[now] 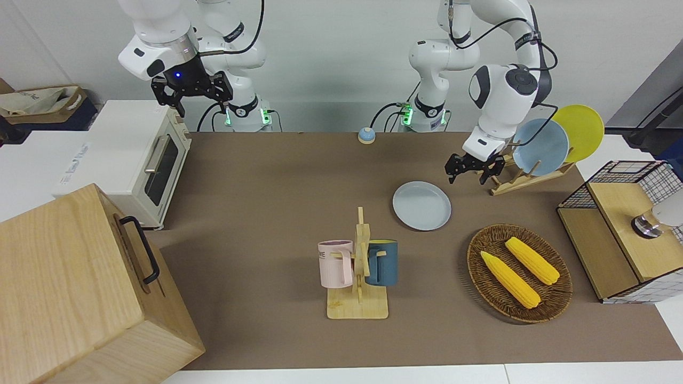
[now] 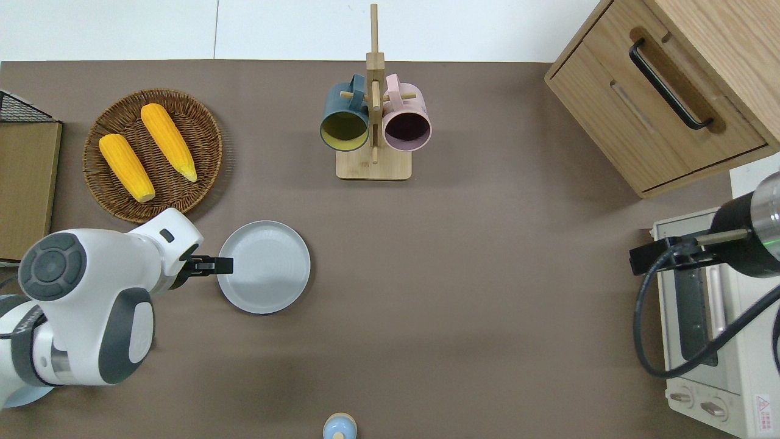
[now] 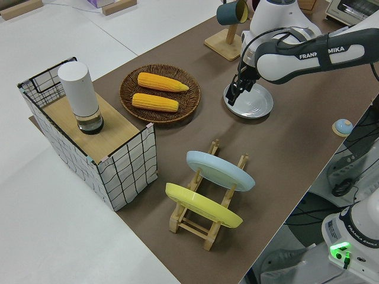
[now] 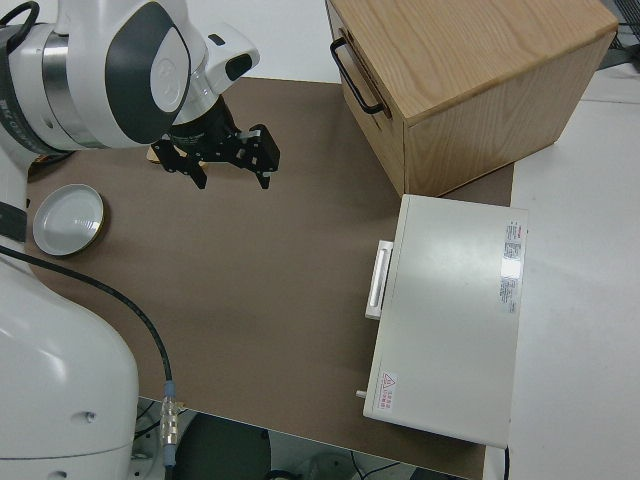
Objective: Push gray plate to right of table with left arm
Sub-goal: 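Lower the left gripper against the gray plate's rim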
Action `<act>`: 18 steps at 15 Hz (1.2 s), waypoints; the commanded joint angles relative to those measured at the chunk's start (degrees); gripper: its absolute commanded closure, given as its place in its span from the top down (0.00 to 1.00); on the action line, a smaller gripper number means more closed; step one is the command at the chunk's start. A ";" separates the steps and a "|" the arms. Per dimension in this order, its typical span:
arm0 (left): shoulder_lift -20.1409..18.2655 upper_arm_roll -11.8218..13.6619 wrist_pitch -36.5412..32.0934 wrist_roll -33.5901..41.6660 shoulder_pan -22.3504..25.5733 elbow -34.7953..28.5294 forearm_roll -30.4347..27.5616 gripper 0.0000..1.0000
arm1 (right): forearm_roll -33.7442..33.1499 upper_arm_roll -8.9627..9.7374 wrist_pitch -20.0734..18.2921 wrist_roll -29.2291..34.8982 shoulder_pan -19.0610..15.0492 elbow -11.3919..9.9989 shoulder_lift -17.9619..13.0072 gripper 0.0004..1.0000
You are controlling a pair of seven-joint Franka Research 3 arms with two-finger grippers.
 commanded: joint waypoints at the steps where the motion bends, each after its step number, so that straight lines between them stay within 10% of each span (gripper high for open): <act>1: 1.99 0.59 4.47 -2.04 -2.22 -2.28 -0.80 0.99 | 0.25 0.92 -0.89 0.75 -1.15 0.53 -0.14 0.98; 18: 7.27 0.59 10.63 -1.69 -1.43 -3.60 -0.80 0.98 | 0.25 0.92 -0.89 0.66 -1.07 0.53 -0.14 0.98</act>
